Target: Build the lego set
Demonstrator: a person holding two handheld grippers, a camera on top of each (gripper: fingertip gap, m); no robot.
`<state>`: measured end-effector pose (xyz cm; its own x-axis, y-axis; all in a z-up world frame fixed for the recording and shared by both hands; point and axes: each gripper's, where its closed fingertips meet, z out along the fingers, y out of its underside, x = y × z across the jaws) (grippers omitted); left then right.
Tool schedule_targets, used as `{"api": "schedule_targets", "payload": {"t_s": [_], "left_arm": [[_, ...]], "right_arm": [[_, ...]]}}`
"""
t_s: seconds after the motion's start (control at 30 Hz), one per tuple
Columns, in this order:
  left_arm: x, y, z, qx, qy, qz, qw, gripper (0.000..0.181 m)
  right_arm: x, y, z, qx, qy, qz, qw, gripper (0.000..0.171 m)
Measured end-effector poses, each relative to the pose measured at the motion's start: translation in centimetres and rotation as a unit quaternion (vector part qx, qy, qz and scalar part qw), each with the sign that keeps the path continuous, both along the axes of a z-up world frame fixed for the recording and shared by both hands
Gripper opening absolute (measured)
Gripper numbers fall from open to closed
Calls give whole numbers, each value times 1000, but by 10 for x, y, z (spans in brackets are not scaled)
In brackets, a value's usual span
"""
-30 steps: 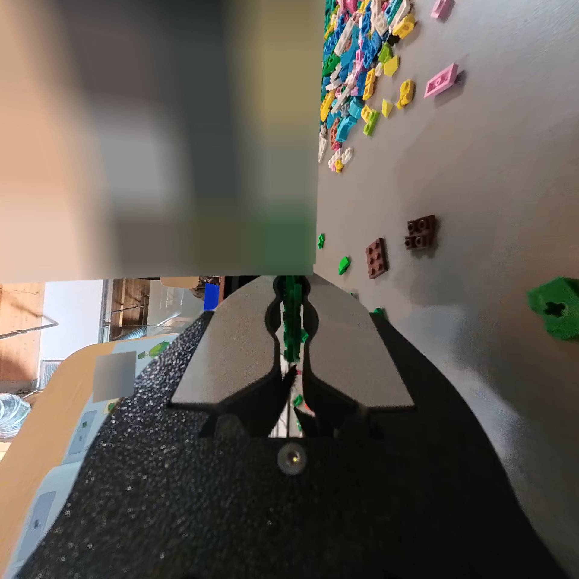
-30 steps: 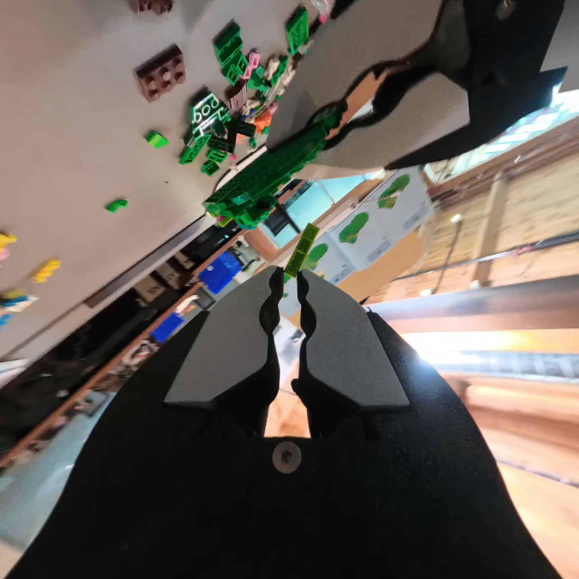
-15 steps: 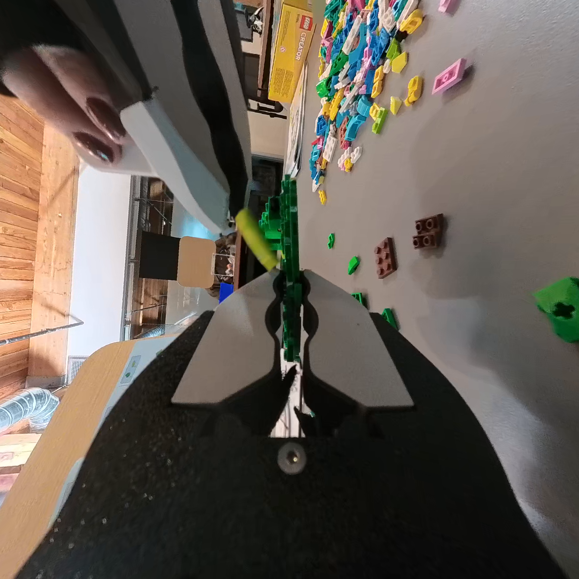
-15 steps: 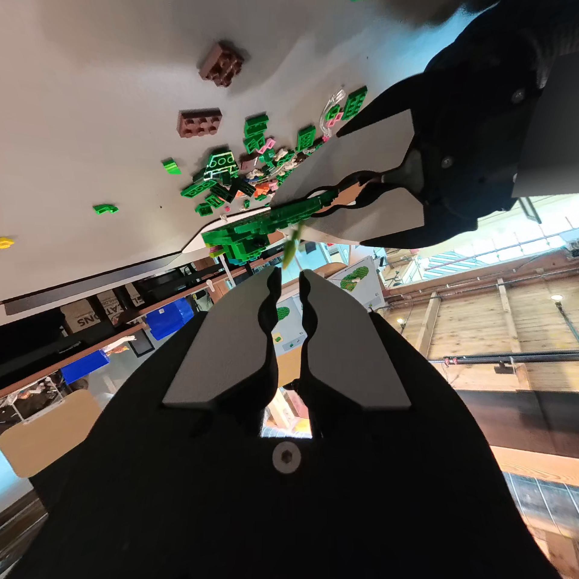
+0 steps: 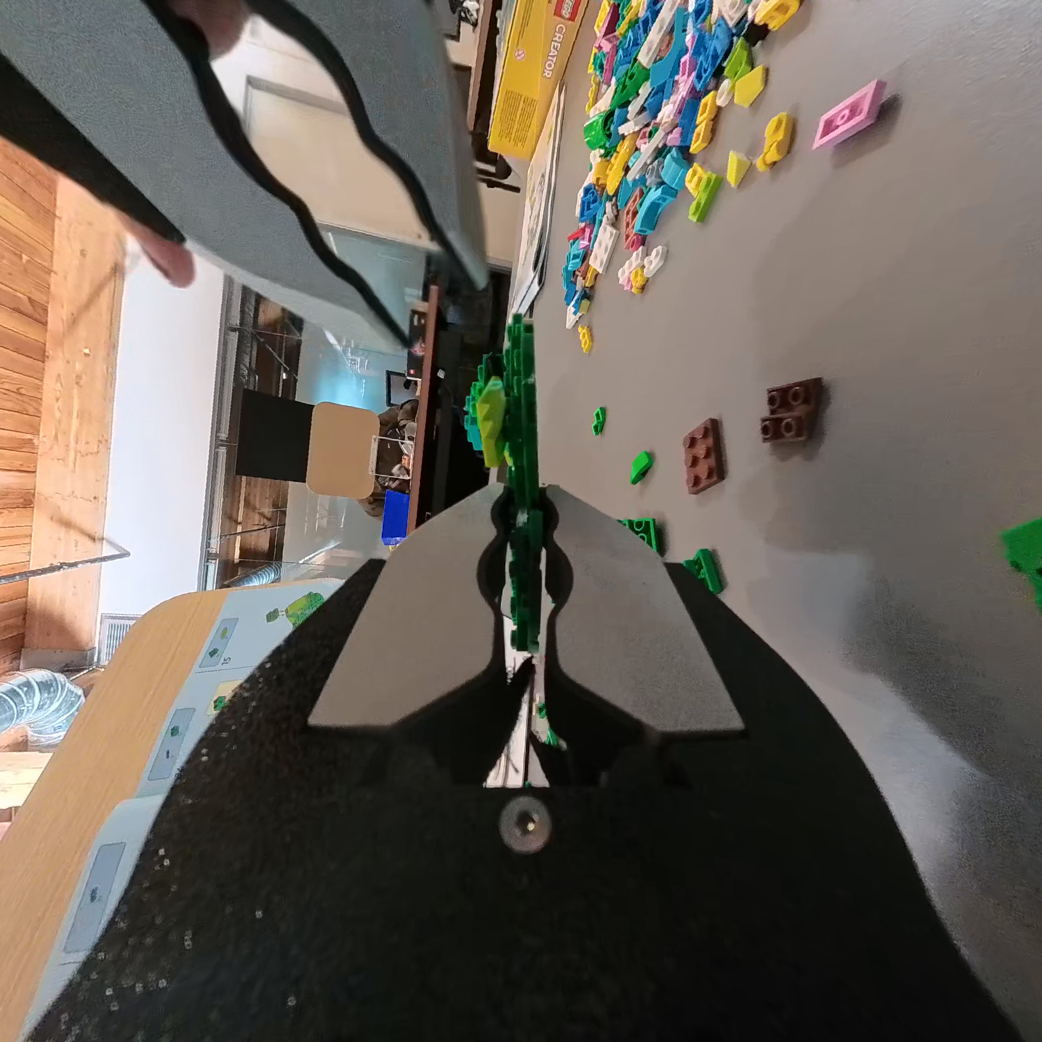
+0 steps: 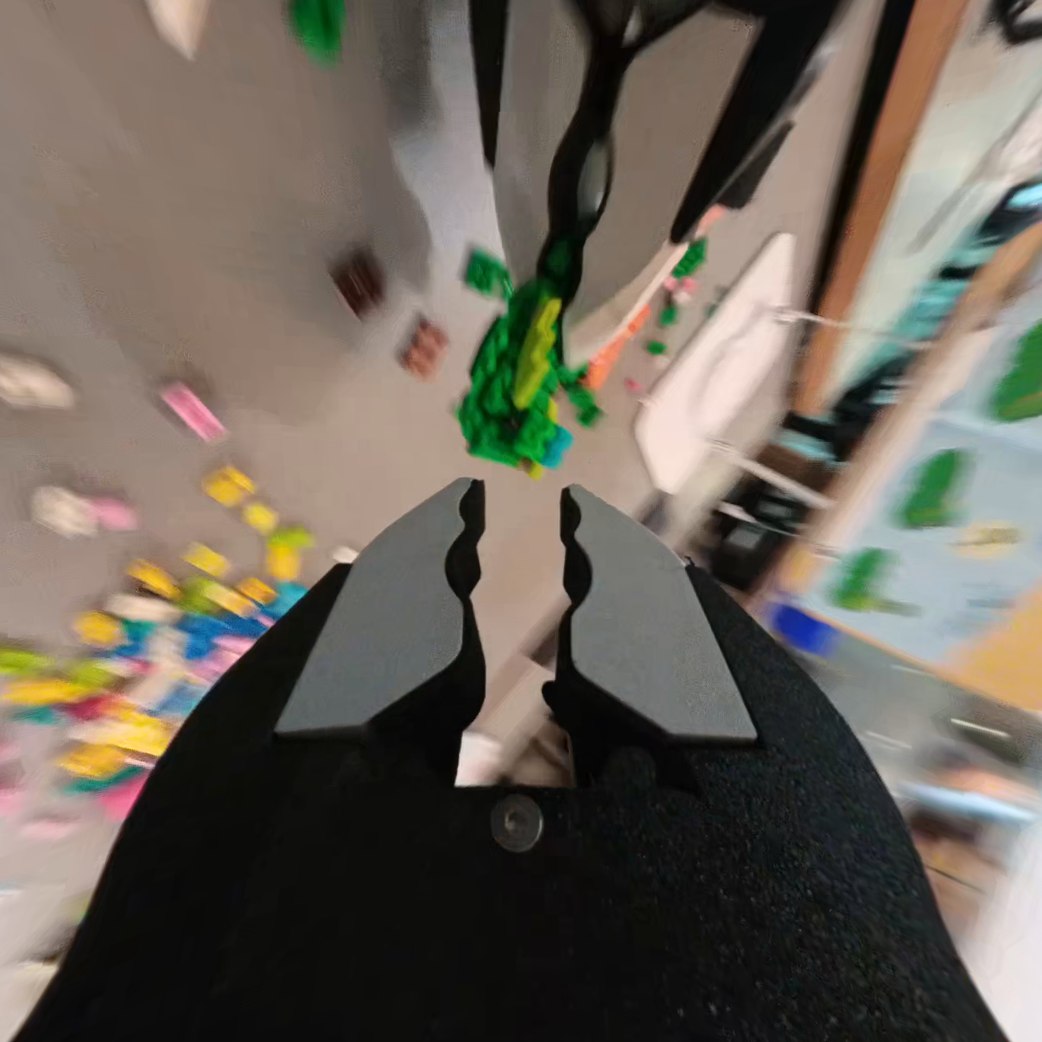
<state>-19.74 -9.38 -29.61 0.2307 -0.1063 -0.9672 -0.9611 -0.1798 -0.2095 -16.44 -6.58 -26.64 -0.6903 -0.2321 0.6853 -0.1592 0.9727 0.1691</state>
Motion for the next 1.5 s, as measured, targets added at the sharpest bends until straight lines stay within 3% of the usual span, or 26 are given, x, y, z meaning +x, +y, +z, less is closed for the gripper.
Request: {"api": "schedule_targets", "payload": {"t_s": [0.1, 0.2, 0.47, 0.63, 0.77, 0.9, 1.0, 1.1, 1.33, 1.4, 1.5], "left_arm": [[1, 0, 0, -1, 5, -1, 1000, 8], [1, 0, 0, 0, 8, 0, 1000, 8], [2, 0, 2, 3, 12, -1, 1000, 8], [2, 0, 2, 2, 7, -3, 1000, 8], [4, -1, 4, 5, 9, -6, 1000, 8], [3, -1, 1, -1, 18, -4, 1000, 8], [5, -1, 3, 2, 12, -6, 1000, 8], [4, -1, 2, 0, 9, -5, 1000, 8], [-11, -2, 1, -6, -8, 24, 1000, 8], [-17, -3, 0, -8, -19, 34, 999, 8], [-23, -4, 0, -10, -27, 41, 999, 8]], "right_arm": [[11, -28, 0, -177, -96, -54, 978, 28], [6, -47, 4, -245, -114, -82, 959, 28], [-4, -49, -24, -218, -145, -141, 955, 27], [-2, -49, -24, -218, -158, -120, 956, 21], [0, -50, -21, -262, -201, -132, 935, 20], [3, -55, -13, -319, -247, -141, 904, 0], [0, -53, -12, -334, -258, -156, 893, 2], [3, -52, -18, -312, -262, -148, 901, 18], [2, -55, -10, -320, -227, -140, 909, 13], [7, -57, -9, -340, -221, -172, 898, 4], [22, -54, -30, -366, -252, -256, 859, 7]]}}
